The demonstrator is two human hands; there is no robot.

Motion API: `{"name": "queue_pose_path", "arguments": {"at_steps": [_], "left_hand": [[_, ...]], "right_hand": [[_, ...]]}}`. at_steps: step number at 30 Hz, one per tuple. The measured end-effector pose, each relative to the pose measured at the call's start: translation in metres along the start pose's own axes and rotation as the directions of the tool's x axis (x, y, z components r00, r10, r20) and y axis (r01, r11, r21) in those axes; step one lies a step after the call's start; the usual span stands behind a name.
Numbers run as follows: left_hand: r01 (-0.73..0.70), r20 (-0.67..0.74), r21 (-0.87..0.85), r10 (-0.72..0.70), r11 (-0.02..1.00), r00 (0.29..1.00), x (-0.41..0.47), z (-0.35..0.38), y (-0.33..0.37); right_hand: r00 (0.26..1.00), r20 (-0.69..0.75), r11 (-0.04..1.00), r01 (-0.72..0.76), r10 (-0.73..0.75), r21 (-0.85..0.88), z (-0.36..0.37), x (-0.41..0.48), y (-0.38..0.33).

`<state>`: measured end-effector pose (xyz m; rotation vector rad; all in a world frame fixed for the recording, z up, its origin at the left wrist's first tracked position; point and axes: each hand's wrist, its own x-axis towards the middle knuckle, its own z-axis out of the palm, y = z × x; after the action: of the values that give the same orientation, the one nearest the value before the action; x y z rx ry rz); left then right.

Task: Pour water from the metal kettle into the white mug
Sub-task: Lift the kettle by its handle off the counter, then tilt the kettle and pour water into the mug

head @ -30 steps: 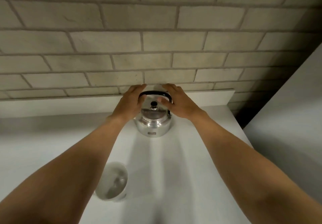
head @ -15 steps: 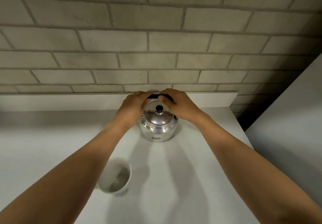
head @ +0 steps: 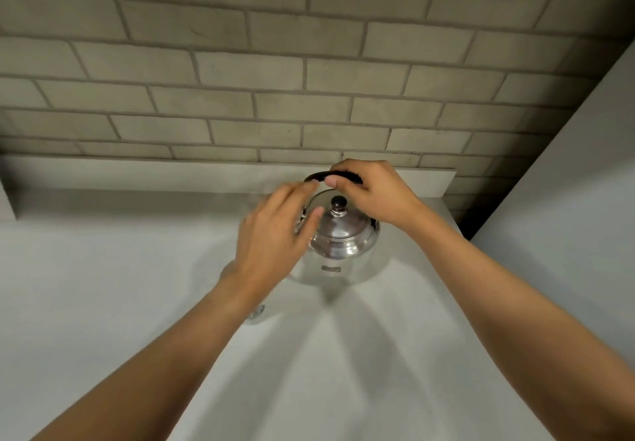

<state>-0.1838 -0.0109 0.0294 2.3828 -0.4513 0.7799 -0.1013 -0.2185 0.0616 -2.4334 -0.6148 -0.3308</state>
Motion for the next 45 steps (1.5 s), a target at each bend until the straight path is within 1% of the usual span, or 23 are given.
{"name": "queue_pose_path", "arguments": {"at_steps": [2,3,6,8,10,16,20,23,26,29,37,45], "left_hand": [[-0.034,0.038,0.064,0.032,0.997,0.999,-0.023,0.001,0.010],[-0.033,0.082,0.074,0.027,0.997,0.996,-0.031,0.003,0.014],[0.058,0.280,0.095,-0.083,0.994,0.956,-0.052,0.013,0.026],[0.115,0.352,0.114,-0.148,0.987,0.924,-0.059,0.019,0.030],[0.130,0.394,0.093,-0.156,0.987,0.906,-0.062,0.023,0.029],[0.161,0.493,-0.041,-0.120,0.986,0.862,-0.071,0.021,0.028],[0.200,0.482,-0.075,-0.140,0.977,0.865,-0.076,0.021,0.032],[0.250,0.442,-0.112,-0.177,0.962,0.879,-0.077,0.021,0.035],[0.297,0.391,-0.185,-0.207,0.937,0.897,-0.078,0.020,0.038],[0.335,0.359,-0.259,-0.231,0.906,0.904,-0.081,0.019,0.039],[0.389,0.327,-0.404,-0.266,0.828,0.907,-0.085,0.014,0.038],[0.406,0.314,-0.450,-0.285,0.796,0.906,-0.086,0.010,0.038]], "right_hand": [[1.000,-0.004,1.000,0.006,-0.006,-0.018,-0.005,-0.010,-0.006],[1.000,0.002,1.000,0.010,-0.010,-0.028,-0.007,-0.015,-0.009],[0.999,0.032,0.997,0.044,-0.042,-0.070,-0.011,-0.027,-0.021],[0.998,0.040,0.995,0.052,-0.048,-0.090,-0.012,-0.033,-0.027],[0.997,0.051,0.993,0.056,-0.051,-0.101,-0.013,-0.040,-0.032],[0.988,0.121,0.987,0.106,-0.091,-0.125,-0.017,-0.053,-0.049],[0.986,0.145,0.982,0.109,-0.087,-0.152,-0.023,-0.051,-0.059],[0.974,0.175,0.968,0.173,-0.141,-0.184,-0.025,-0.045,-0.070],[0.950,0.240,0.934,0.257,-0.198,-0.249,-0.024,-0.036,-0.083],[0.932,0.271,0.907,0.317,-0.242,-0.278,-0.022,-0.030,-0.095],[0.913,0.314,0.864,0.366,-0.262,-0.345,-0.018,-0.022,-0.120],[0.896,0.344,0.826,0.407,-0.280,-0.390,-0.014,-0.019,-0.134]]}}
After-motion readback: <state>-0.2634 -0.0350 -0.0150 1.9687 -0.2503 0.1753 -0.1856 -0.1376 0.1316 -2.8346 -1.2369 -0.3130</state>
